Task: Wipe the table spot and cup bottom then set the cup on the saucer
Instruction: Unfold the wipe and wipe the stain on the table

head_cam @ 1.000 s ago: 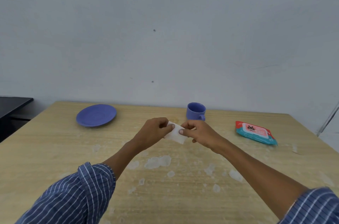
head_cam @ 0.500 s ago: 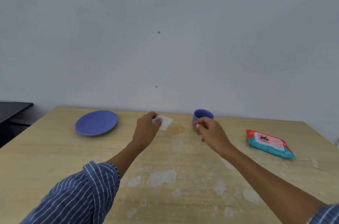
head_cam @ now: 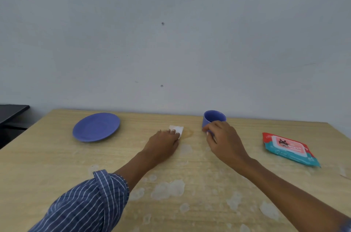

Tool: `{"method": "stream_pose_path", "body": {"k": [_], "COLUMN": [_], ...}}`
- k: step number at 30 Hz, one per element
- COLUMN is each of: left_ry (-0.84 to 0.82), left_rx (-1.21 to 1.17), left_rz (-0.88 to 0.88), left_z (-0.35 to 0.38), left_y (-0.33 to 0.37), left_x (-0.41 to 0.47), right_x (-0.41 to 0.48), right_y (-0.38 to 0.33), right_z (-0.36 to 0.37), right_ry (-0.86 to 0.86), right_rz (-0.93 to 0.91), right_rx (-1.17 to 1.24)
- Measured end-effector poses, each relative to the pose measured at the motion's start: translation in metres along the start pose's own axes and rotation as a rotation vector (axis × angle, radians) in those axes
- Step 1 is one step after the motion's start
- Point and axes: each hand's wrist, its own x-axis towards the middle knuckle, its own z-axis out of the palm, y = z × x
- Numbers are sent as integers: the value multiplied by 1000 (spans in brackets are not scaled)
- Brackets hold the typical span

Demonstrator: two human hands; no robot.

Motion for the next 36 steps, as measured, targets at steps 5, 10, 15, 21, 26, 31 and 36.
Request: {"method": "stream_pose_path", "body": {"k": [5,10,15,21,26,31,36], "left_ry": [-78,-78,-96,-118,-139,-143,-129], "left_rx": [95,110,82,65,23,-129,-169], "left_rz": [3,-83,24,65,-43,44,137], "left_z": [14,16,18,1,-5,0,1], "left_y": [12,31,36,27,26,43,30], "left_x": [5,35,35,26,40,50,34], "right_x": [-3,-5,-2,-1,-3,-2,0], "right_y": [5,11,17,19,22,25,30], "right_z": [4,2,-5,-7,-5,-6,-11], "right_ry": [52,35,-18,-51,-64,-85,-131], "right_rz": [50,90,141,160,193,220,217], "right_rx": [17,89,163,193,226,255,263]}}
